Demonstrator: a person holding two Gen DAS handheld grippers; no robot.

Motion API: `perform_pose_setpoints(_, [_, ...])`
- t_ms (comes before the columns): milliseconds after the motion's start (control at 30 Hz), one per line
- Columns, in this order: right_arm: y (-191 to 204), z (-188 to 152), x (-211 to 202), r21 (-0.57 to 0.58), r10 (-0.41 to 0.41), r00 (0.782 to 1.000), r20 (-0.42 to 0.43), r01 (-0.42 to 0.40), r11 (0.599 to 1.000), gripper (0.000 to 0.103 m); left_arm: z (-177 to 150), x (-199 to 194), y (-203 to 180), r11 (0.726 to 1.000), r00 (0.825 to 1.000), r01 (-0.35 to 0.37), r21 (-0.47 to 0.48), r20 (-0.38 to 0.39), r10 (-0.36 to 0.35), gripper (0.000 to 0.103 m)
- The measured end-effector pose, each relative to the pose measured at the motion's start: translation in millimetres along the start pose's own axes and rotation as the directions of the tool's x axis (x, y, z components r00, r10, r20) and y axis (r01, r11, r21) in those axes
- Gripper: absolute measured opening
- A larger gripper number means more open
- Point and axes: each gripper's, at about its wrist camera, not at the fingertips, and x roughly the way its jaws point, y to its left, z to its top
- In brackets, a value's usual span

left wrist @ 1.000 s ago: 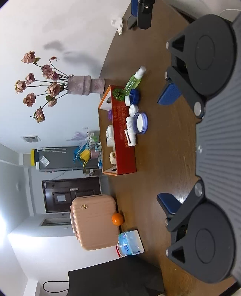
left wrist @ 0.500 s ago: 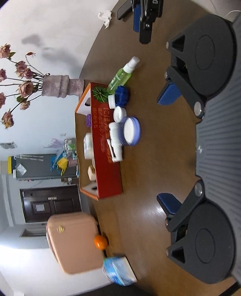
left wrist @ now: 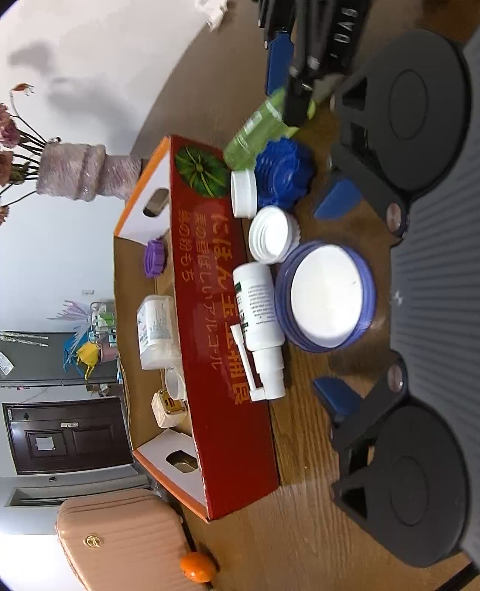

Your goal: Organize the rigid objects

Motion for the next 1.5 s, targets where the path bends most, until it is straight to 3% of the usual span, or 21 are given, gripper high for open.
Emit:
perform_pose_setpoints(33, [-2.5,0.7,3.7,0.021,0.003,1.0,-0.001,-0.003,1.0,0.03,-0.9,3.7,-1.2,1.0,1.0,-0.007,0.017,-0.003,0.007,0.07])
perform_pose_setpoints(67, [-3.9,1.2,5.8,0.033,0.0,1.0,0.001,0.0,0.999,0.03,-1.9,3.6,-0.6,1.0,1.0,-0.001,0.015,0.012,0.001,0.067])
perform_pose_setpoints(367, [-9.6,-14.4,-10.8,0.033,-0.042,0.999,-0.011,0.042,0.999,0.03,-21.4,-31.7,1.1,0.999,0.999,0.026,0.035,0.024,-0.027,0.067])
perform_pose_setpoints(533, [7.8,-45.5,-54.3,0.004,0.069,0.997,-0.031,-0.069,0.998,0.03,-57.1,-67.8,13.2,0.999,1.0,0.003,0.036,-0.003,-0.003,0.067])
perform_pose_setpoints(700, [51.3,-57.9,-70.1,-0.053,0.208,0.977,-0.056,-0.211,0.976,0.03,-79.1,-98.7,19.1,1.0,1.0,-0.008,0.03,-0.007,0.009,0.068])
perform_pose_setpoints(933, [102.8,-54.6,-69.3,-0.142,0.259,0.962,-0.085,-0.269,0.953,0.03,-97.4,-129.5,22.9,0.999,0.999,-0.017,0.045,0.03,0.015,0.071])
perform_pose_setpoints(1067, [111.5,-54.7,-72.9,-0.164,0.243,0.966,-0.086,-0.255,0.953,0.032,-102.6,-131.8,33.6,0.999,0.999,-0.048,0.025,0.027,0.047,0.079])
perform_pose_setpoints(1167, [105.2,-51.5,-72.2,-0.155,0.188,0.98,-0.066,-0.197,0.968,0.038,-99.4,-131.5,44.7,0.998,0.997,-0.067,-0.01,0.031,0.067,0.08])
perform_pose_setpoints(1300, [92.0,-49.7,-67.1,-0.135,0.144,0.987,-0.067,-0.152,0.979,0.038,-87.0,-131.3,45.0,0.999,0.998,-0.036,-0.02,0.052,0.037,0.08])
perform_pose_setpoints(1500, [68.8,-45.5,-53.2,-0.094,0.089,0.994,-0.064,-0.095,0.991,0.035,-76.5,-120.6,20.5,0.998,0.998,0.023,0.054,0.065,-0.026,0.084])
